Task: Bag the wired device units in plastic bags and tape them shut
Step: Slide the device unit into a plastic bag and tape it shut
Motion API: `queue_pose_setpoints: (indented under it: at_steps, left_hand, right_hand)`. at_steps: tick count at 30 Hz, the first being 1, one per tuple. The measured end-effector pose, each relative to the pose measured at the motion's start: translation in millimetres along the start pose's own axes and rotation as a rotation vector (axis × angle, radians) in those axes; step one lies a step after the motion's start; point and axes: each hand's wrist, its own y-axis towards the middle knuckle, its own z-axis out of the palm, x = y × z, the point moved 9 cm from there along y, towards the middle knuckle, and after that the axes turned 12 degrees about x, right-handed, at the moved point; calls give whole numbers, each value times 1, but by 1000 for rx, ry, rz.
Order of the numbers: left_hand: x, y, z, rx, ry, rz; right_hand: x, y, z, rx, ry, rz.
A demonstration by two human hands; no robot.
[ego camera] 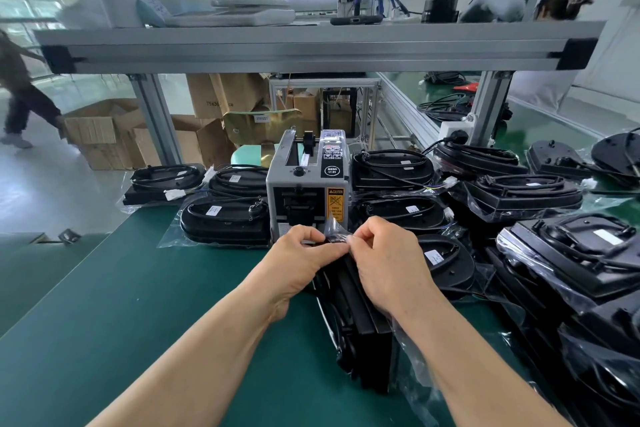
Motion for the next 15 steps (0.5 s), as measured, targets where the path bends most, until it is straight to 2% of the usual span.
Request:
queue_pose_setpoints:
  at_steps: [5, 8, 12, 15]
  left_hand:
    - [3, -4, 0, 63, -38, -32]
    - [7, -4, 2, 97, -179, -29]
    - [9, -3, -1, -25, -188, -57]
    - [6, -8, 0, -72, -199, -49]
  right_hand:
    - [0, -1, 0, 2, 16, -6]
    - [1, -1, 0, 4, 16, -8]
    - [6, -4, -1, 17, 15, -49]
    - [13, -5, -1, 62, -93, -57]
